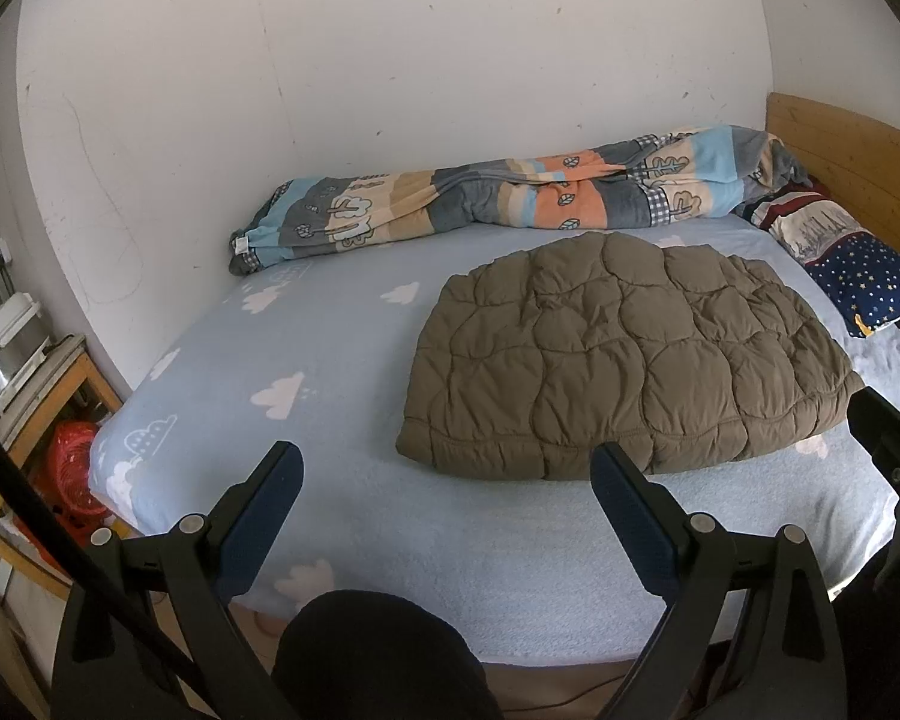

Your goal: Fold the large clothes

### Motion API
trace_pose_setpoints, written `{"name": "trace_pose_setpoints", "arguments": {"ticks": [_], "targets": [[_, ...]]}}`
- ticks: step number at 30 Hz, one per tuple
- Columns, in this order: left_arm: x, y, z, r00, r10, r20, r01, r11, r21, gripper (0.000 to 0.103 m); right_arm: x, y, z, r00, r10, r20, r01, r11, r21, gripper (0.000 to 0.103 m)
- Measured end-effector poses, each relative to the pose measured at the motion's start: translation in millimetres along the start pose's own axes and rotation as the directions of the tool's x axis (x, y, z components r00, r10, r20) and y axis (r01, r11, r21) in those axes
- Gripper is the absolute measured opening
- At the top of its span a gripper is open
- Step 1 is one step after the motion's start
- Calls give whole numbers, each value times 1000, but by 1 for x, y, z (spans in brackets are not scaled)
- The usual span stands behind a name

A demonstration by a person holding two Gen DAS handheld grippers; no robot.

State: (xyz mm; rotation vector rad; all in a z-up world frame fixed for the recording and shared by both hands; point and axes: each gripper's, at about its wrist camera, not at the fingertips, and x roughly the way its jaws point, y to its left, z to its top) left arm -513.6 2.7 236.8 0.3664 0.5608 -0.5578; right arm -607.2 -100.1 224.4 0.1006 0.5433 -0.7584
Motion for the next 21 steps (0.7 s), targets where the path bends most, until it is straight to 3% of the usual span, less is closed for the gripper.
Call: {"name": "trace_pose_setpoints", "arguments": {"ticks": [21], "targets": [[-2,-3,0,1000,2,1,-2,1000,-2,96,-1,-1,-3,1000,-6,3,6,1000,4,100]]}}
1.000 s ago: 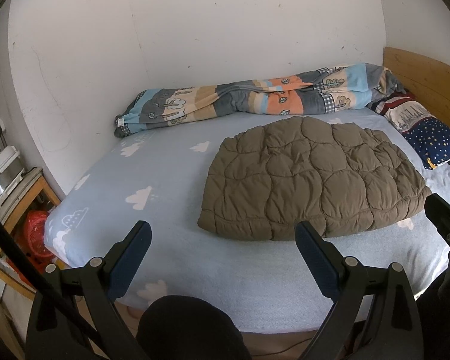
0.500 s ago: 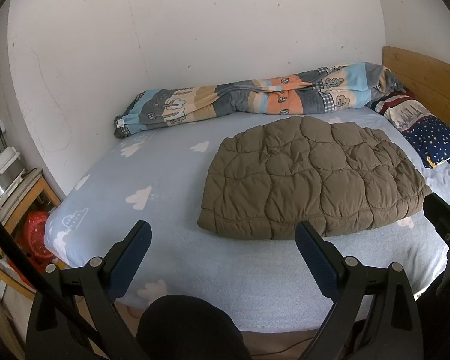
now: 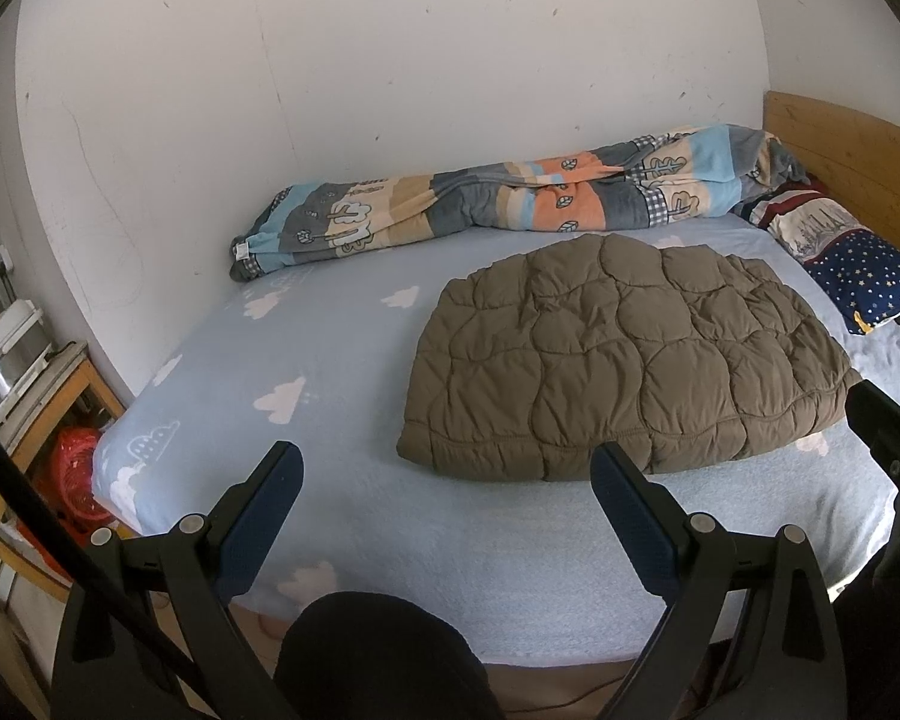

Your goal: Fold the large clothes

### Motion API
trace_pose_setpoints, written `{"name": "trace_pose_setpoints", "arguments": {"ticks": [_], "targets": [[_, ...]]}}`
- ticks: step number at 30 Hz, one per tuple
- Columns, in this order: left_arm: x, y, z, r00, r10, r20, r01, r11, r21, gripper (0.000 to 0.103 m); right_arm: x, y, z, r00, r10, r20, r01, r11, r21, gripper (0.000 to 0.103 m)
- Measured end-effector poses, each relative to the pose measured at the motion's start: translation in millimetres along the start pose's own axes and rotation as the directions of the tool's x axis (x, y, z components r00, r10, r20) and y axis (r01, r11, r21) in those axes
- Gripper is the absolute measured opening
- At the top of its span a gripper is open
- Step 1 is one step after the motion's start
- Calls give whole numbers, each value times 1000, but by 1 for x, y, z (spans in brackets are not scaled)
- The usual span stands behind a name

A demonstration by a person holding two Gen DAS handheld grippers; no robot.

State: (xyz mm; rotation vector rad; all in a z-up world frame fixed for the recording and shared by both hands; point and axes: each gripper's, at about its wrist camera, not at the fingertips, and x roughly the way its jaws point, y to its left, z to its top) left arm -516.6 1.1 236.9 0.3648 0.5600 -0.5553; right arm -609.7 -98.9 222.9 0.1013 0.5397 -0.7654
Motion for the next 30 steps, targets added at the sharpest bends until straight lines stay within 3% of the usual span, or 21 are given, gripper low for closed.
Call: {"name": "trace_pose_setpoints", "arguments": {"ticks": [22,27,30], "targets": [[-1,0,0,1000,-1,2,1,1000,1,96,-2,-5,-3,1000,-4,0,4,1000,6,100],[-1,5,-2,998,-60,-20,60,998,-10,96,-2,-6,-3,1000,-3,-1,3,1000,7,100],[-2,7,-4,998,-54,-23,54,999,-5,96,-2,-5,-4,1000,-2,2,2,1000,4,100]]}}
